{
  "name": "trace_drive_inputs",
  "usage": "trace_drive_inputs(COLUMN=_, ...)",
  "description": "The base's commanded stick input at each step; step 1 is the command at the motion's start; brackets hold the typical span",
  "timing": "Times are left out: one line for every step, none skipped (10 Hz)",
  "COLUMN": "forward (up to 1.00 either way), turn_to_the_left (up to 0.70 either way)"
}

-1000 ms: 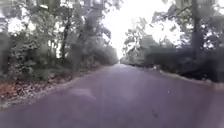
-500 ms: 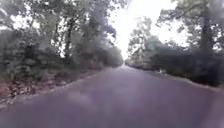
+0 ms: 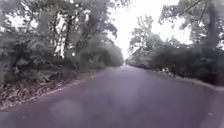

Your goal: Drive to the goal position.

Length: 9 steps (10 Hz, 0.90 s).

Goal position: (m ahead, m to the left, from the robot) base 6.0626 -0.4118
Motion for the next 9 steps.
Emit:
trace_drive_inputs(forward=1.0, turn_to_the_left=0.0)
trace_drive_inputs(forward=1.0, turn_to_the_left=0.0)
trace_drive_inputs(forward=1.0, turn_to_the_left=0.0)
trace_drive_inputs(forward=1.0, turn_to_the_left=-0.27)
trace_drive_inputs(forward=1.0, turn_to_the_left=-0.38)
trace_drive_inputs(forward=1.0, turn_to_the_left=-0.39)
trace_drive_inputs(forward=1.0, turn_to_the_left=-0.37)
trace_drive_inputs(forward=1.0, turn_to_the_left=-0.23)
trace_drive_inputs(forward=1.0, turn_to_the_left=-0.07)
